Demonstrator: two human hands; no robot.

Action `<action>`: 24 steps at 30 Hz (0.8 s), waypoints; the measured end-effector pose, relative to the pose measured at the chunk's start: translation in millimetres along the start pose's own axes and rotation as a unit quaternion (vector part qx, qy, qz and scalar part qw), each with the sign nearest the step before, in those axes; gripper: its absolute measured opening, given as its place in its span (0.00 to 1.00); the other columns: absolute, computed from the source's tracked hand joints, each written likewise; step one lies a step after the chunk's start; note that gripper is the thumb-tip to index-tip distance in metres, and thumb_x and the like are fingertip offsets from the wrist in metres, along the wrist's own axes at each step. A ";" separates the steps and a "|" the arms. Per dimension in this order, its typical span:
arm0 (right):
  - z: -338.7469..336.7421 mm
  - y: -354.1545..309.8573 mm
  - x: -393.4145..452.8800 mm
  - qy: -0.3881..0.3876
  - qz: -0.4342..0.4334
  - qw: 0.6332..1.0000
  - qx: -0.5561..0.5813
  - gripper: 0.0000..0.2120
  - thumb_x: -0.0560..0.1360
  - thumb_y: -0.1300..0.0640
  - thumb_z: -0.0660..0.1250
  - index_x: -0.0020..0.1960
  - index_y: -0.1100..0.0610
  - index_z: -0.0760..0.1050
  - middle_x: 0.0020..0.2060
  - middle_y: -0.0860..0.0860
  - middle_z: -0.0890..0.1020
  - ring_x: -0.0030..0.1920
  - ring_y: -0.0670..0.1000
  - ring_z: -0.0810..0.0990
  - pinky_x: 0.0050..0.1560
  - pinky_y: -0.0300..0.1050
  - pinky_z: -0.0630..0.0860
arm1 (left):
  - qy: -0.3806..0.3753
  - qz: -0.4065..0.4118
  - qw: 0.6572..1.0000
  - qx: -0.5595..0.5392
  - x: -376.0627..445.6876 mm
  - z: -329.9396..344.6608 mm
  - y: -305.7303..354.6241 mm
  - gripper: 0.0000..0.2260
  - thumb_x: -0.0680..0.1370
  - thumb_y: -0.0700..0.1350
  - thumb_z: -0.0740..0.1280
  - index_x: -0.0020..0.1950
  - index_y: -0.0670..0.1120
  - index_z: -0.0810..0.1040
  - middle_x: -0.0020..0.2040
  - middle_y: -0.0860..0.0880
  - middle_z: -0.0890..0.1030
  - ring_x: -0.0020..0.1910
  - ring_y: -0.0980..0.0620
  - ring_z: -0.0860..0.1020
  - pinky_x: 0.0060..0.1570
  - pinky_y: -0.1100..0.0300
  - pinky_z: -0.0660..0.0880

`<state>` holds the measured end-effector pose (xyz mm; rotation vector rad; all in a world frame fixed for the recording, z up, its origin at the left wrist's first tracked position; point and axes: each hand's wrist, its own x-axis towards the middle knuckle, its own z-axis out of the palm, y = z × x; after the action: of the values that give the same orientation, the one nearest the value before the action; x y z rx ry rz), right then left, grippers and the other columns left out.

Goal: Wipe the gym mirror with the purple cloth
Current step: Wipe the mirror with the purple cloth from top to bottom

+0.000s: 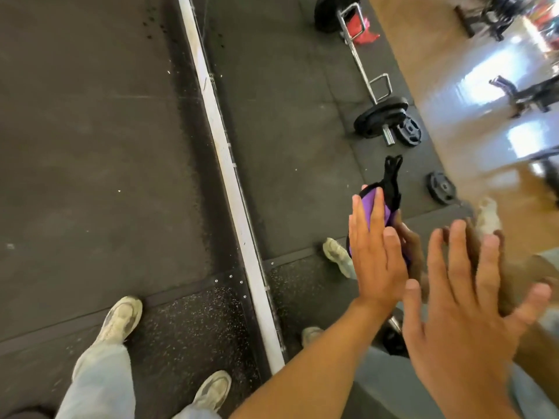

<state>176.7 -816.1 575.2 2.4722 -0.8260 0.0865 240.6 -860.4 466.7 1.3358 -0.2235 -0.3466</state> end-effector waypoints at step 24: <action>229.9 -109.2 -62.0 -0.171 -0.157 0.960 -0.157 0.47 0.73 0.51 0.74 0.84 0.56 0.51 0.84 0.58 0.40 0.83 0.61 0.35 0.77 0.64 0.26 | 0.086 -0.256 0.956 -0.116 -40.9 -60.3 -334.7 0.27 0.84 0.48 0.52 0.83 0.61 0.59 0.77 0.63 0.68 0.75 0.63 0.69 0.75 0.55 0.65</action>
<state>165.7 -824.2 313.7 2.3047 -0.5176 -0.5565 184.5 -855.1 128.8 1.1686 0.3102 -0.6669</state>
